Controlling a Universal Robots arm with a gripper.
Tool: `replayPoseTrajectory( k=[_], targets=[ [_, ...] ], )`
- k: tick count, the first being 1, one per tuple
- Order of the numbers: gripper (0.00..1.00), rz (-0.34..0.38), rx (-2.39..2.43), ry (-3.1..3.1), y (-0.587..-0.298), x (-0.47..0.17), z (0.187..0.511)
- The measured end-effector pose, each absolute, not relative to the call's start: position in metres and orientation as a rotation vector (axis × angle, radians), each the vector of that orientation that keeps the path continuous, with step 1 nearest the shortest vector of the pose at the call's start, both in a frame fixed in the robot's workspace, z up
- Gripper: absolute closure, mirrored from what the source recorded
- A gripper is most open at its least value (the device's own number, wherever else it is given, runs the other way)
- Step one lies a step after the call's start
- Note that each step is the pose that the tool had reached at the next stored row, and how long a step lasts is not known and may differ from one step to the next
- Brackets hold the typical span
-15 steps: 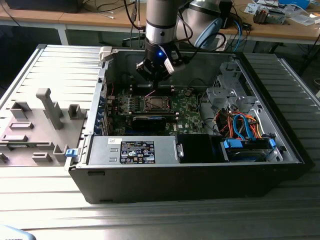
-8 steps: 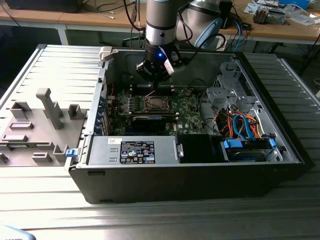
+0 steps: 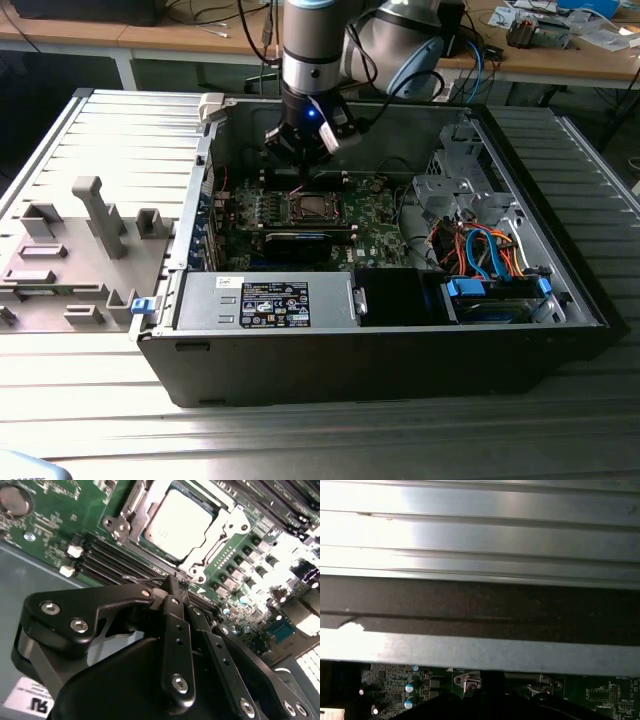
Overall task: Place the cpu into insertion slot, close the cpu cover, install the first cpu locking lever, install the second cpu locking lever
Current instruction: 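Install the first cpu locking lever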
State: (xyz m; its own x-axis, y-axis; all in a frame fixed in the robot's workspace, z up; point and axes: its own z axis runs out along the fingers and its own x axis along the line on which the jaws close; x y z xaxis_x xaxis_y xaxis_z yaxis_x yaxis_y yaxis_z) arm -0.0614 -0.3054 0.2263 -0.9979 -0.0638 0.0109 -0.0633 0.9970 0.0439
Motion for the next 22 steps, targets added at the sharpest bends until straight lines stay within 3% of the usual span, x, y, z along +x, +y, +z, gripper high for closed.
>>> replayPoseTrajectory(
  k=[22],
  targets=[
    [0.89,-0.067,0.154,-3.124,-0.301,-0.044,0.204]
  ],
)
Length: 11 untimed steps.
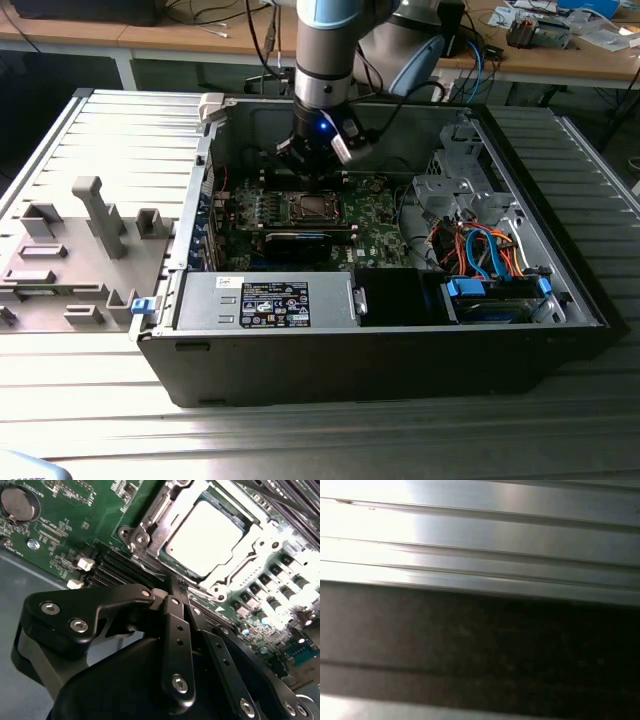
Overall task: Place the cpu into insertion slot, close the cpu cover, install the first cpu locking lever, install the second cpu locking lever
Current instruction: 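Install the first cpu locking lever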
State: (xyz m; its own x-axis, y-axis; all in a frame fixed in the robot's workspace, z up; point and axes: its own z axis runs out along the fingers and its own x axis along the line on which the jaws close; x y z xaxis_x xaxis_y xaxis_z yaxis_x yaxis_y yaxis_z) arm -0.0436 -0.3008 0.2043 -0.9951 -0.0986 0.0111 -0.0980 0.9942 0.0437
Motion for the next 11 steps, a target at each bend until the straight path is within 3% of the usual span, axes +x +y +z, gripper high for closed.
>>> replayPoseTrajectory(
  k=[11],
  targets=[
    [0.89,-0.062,0.154,-3.124,-0.309,-0.034,0.213]
  ],
)
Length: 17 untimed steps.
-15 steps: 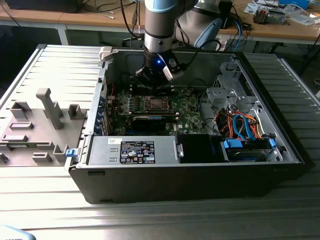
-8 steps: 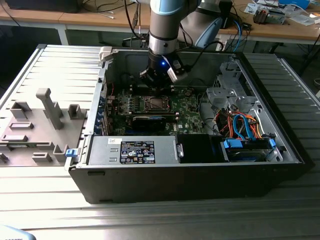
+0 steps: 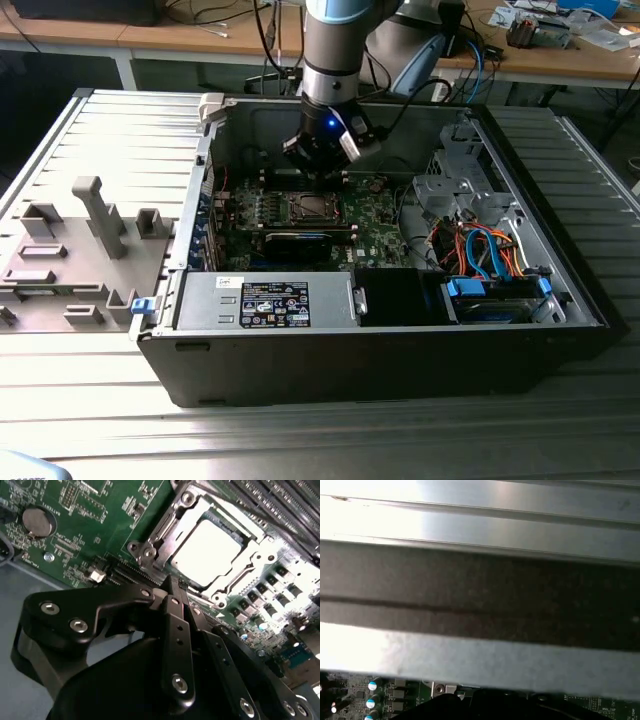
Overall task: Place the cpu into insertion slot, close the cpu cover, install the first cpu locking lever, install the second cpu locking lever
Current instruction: 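Install the first cpu locking lever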
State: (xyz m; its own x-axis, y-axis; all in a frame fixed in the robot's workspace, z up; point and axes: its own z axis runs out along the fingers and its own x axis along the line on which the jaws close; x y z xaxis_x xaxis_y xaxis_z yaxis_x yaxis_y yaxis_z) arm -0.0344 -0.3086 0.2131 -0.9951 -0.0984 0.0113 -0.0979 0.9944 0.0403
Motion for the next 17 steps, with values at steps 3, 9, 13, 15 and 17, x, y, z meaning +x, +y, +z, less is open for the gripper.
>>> replayPoseTrajectory(
  k=[3,9,13,15,17],
  targets=[
    [0.89,-0.061,0.154,-3.124,-0.312,-0.0344,0.2135],
    [0.89,-0.061,0.154,-3.124,-0.312,-0.0344,0.2149],
    [0.89,-0.061,0.154,-3.124,-0.3119,-0.0344,0.216],
    [0.89,-0.061,0.154,-3.124,-0.3119,-0.0344,0.2164],
    [0.89,-0.061,0.154,-3.124,-0.3119,-0.0344,0.2167]
  ],
)
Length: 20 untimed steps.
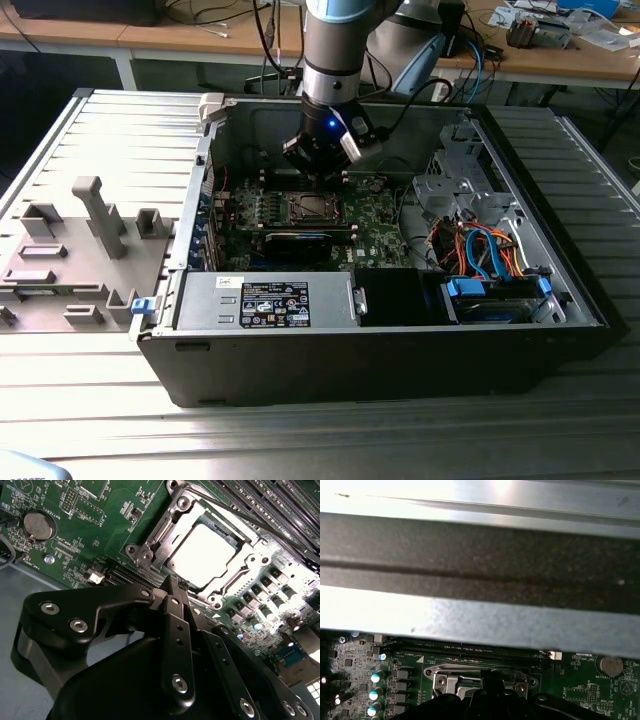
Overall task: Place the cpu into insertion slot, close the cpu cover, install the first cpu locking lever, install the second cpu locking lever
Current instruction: 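Install the first cpu locking lever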
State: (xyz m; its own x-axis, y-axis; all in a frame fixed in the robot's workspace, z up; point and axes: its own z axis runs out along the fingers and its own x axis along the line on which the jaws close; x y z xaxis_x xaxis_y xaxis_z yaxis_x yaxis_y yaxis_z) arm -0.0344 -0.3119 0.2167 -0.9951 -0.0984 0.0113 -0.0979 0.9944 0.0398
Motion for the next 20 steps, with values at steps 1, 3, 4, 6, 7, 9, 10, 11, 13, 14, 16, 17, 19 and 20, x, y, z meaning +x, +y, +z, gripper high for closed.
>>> replayPoseTrajectory(
  k=[1,3,4,6,7,9,10,11,13,14,16,17,19,20],
  targets=[
    [0.89,-0.061,0.154,-3.124,-0.312,-0.034,0.217],
    [0.89,-0.061,0.154,-3.124,-0.312,-0.034,0.217],
    [0.89,-0.061,0.154,-3.124,-0.312,-0.034,0.217],
    [0.89,-0.061,0.154,-3.124,-0.312,-0.034,0.218],
    [0.89,-0.061,0.154,-3.124,-0.312,-0.034,0.218],
    [0.89,-0.061,0.154,-3.124,-0.312,-0.034,0.22],
    [0.89,-0.061,0.154,-3.124,-0.312,-0.034,0.22],
    [0.89,-0.061,0.154,-3.124,-0.312,-0.034,0.221],
    [0.89,-0.061,0.154,-3.124,-0.312,-0.034,0.222],
    [0.89,-0.061,0.154,-3.124,-0.312,-0.034,0.223],
    [0.89,-0.061,0.154,-3.124,-0.312,-0.034,0.224],
    [0.89,-0.06,0.154,-3.124,-0.312,-0.034,0.225],
    [0.89,-0.059,0.154,-3.124,-0.312,-0.034,0.228],
    [0.89,-0.058,0.154,-3.124,-0.312,-0.034,0.229]
  ],
)
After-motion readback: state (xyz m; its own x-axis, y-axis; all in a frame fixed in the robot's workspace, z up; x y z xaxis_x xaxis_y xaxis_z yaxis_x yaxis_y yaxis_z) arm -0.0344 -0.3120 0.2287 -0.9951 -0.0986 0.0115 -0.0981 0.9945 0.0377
